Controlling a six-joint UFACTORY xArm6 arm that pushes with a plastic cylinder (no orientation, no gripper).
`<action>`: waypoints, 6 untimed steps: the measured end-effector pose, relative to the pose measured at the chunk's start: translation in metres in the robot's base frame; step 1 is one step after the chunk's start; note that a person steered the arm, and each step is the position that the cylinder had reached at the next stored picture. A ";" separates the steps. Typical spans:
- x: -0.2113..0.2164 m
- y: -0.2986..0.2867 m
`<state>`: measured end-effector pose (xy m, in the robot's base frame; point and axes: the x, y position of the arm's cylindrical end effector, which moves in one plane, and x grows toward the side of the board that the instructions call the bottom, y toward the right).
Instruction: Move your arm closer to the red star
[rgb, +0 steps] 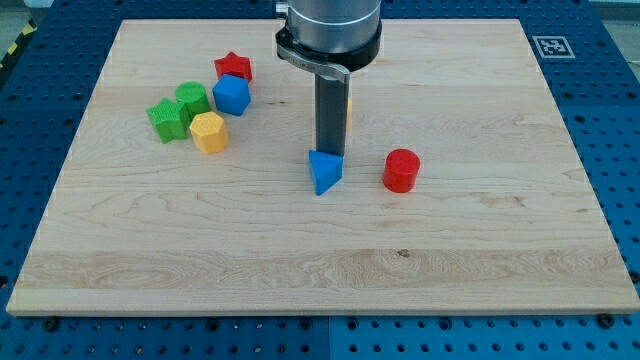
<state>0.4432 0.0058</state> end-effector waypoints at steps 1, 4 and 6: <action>-0.031 -0.016; -0.131 -0.045; -0.216 -0.090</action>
